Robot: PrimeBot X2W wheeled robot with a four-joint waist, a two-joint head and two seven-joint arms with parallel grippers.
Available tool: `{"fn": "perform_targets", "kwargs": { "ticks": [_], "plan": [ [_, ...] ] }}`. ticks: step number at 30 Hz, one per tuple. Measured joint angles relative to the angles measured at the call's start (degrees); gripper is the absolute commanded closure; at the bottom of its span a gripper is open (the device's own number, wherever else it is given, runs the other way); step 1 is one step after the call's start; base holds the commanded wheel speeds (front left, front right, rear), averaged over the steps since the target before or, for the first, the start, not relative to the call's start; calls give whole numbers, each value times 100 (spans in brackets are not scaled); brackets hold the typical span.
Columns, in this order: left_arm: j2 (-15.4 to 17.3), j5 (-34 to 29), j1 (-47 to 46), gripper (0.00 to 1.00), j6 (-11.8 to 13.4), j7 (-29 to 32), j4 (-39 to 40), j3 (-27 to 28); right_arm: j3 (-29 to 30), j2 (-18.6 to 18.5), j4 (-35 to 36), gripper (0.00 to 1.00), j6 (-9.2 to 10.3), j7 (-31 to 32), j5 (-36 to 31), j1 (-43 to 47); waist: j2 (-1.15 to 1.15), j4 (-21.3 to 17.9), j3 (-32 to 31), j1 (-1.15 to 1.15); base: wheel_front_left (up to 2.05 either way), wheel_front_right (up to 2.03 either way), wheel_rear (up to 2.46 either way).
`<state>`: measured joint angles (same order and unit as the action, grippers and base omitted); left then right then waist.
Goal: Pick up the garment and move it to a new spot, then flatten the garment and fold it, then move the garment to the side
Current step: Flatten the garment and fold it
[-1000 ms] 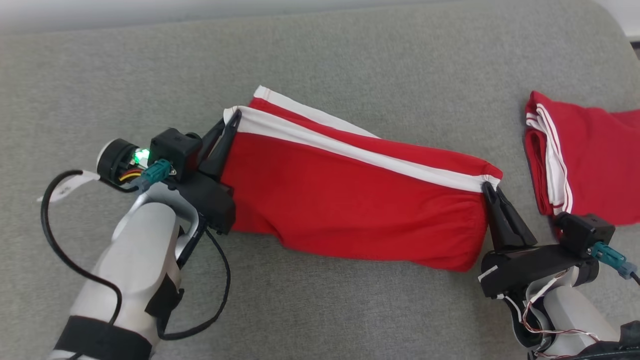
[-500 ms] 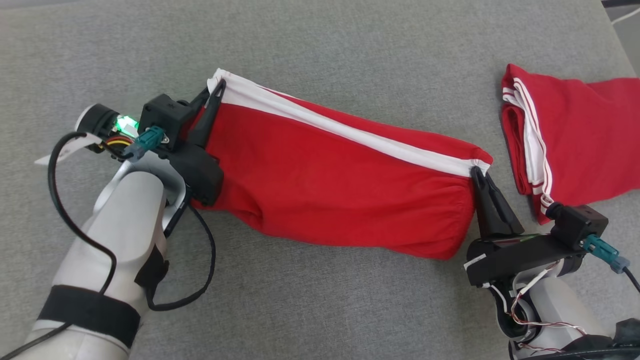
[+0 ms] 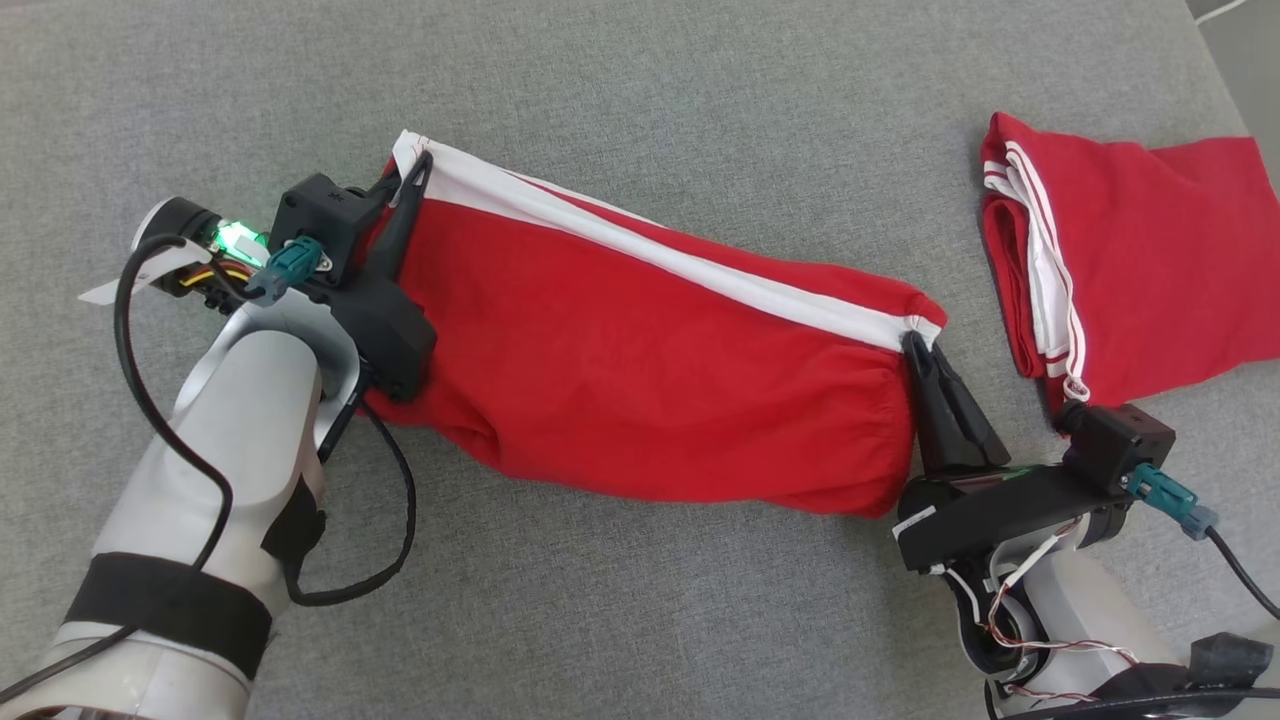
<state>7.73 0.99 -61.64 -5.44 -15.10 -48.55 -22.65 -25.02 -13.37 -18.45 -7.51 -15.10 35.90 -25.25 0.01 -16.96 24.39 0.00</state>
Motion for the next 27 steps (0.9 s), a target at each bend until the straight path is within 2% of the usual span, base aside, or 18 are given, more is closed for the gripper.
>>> {"fn": "perform_targets", "kwargs": {
  "ticks": [1,2,3,4,11,15,20,27],
  "plan": [
    [-5,2,-1,0,3,0,3,1,-21,1,-7,94,0,0,15,-1,0,0,0,0,0,0,0],
    [-11,10,-1,0,15,0,10,2,-41,2,-25,66,0,0,41,-2,0,3,-1,0,0,0,0],
    [-21,21,-1,0,26,0,11,7,-47,4,-46,51,0,0,47,-2,0,7,-4,0,0,0,0],
    [-31,44,-1,0,34,0,12,19,-51,5,-60,0,0,0,47,-4,0,13,-10,0,0,0,0],
    [-58,147,163,0,151,0,220,118,159,29,-49,0,0,1,-118,10,0,76,-132,0,0,0,0],
    [-71,264,336,0,153,1,191,201,432,-29,133,0,0,0,-749,81,0,112,-234,-1,0,0,0],
    [-62,294,516,0,171,0,11,257,942,73,269,0,0,0,-1395,330,-1,150,-366,-1,0,0,0],
    [-99,402,670,0,153,0,-446,325,1281,265,335,0,0,0,-1769,595,-1,206,-521,-1,0,0,0]
  ]
}}
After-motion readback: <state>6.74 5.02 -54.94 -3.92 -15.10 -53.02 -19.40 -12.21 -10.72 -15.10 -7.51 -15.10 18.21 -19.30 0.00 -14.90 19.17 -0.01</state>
